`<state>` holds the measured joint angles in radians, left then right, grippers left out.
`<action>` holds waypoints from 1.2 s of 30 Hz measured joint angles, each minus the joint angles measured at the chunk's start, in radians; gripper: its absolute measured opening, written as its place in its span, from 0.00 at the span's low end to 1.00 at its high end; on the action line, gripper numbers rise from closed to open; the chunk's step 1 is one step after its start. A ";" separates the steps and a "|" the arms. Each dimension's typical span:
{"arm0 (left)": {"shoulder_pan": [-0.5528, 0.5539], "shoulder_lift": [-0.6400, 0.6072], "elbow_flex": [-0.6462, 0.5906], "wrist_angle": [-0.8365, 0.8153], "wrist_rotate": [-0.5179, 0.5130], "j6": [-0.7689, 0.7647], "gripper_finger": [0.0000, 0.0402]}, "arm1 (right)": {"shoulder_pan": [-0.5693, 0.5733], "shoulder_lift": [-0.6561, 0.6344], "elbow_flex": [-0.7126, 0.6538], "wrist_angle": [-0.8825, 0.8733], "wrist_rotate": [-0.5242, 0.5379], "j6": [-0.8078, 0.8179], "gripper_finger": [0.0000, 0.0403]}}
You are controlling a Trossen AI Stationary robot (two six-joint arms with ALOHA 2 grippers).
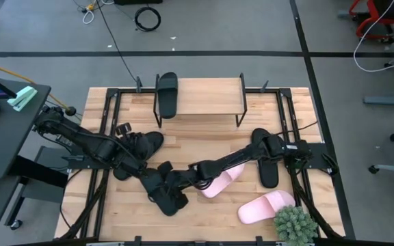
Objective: Pick and place slides into the shelf
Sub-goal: Put the black slider on the shelf
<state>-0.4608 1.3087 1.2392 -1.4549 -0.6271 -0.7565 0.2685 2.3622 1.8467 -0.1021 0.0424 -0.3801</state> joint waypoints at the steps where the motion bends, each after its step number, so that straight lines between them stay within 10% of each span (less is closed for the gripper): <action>1: 0.000 0.000 0.000 0.000 0.000 -0.002 0.43 | -0.002 0.008 0.000 0.002 0.004 -0.004 0.53; 18: 0.000 0.000 0.000 0.000 0.000 -0.026 0.43 | -0.069 0.055 0.000 0.061 0.116 -0.040 0.42; 29: 0.000 0.000 0.000 0.000 0.001 -0.045 0.43 | -0.083 0.027 0.000 0.029 0.116 0.045 0.03; 36: 0.000 0.000 0.000 0.000 0.001 -0.048 0.43 | -0.066 -0.111 -0.002 -0.131 0.377 0.075 0.02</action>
<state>-0.4606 1.3087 1.2392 -1.4552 -0.6258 -0.8043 0.2022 2.2510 1.8446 -0.2328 0.4193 -0.3049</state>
